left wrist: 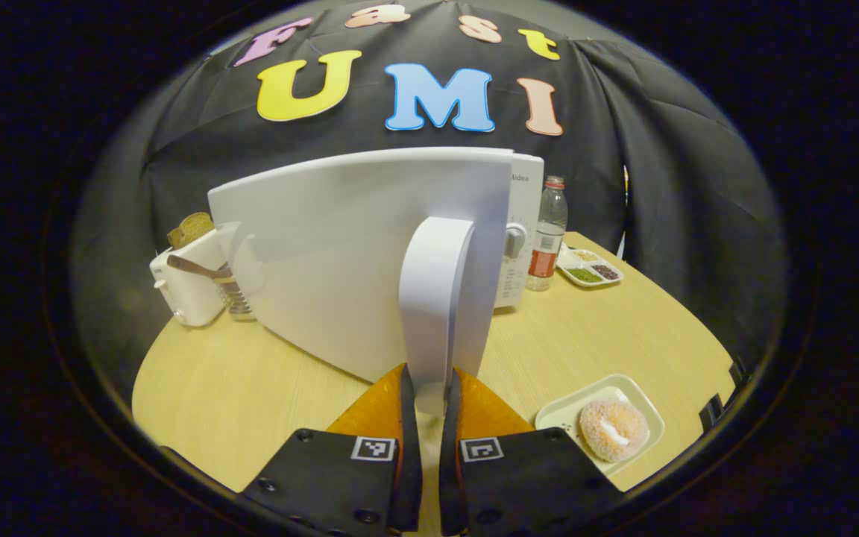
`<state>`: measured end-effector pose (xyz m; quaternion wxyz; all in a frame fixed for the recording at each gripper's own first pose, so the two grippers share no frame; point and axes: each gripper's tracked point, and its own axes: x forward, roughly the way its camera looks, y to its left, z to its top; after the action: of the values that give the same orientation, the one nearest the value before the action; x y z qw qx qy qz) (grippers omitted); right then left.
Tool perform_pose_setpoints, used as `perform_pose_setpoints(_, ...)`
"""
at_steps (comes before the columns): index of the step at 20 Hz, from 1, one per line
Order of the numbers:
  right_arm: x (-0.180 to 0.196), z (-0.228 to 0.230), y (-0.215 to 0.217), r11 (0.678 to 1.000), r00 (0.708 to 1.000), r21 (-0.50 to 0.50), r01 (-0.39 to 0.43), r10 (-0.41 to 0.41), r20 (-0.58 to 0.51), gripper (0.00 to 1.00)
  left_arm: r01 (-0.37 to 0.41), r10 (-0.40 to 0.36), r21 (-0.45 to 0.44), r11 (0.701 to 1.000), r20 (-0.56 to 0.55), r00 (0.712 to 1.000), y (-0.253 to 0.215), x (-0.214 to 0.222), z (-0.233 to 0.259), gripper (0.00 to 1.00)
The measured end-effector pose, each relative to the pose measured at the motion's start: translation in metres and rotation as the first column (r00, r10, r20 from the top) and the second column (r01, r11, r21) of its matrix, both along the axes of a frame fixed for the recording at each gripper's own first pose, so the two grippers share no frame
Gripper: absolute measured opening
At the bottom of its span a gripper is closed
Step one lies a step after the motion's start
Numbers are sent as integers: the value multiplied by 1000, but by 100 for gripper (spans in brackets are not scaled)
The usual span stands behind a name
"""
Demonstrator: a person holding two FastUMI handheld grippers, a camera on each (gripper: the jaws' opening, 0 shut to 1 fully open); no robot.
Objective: Open the microwave oven with the left hand, put the food in, and close the microwave oven.
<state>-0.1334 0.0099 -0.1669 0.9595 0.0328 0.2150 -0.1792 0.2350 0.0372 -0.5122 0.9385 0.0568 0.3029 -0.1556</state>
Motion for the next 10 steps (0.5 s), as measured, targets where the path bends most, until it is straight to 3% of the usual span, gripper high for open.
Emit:
perform_pose_setpoints(4, 24, -20, 30, 1000, 999, -3, -24, 24, -43, 96, 32, -32, -19, 999, 19, 999, 27, -21, 5, 18)
perform_pose_setpoints(10, 85, -103, 95, 993, 973, 39, -111, 116, -201, 96, 124, -122, -73, 990, 36, 992, 59, -42, 8, 18)
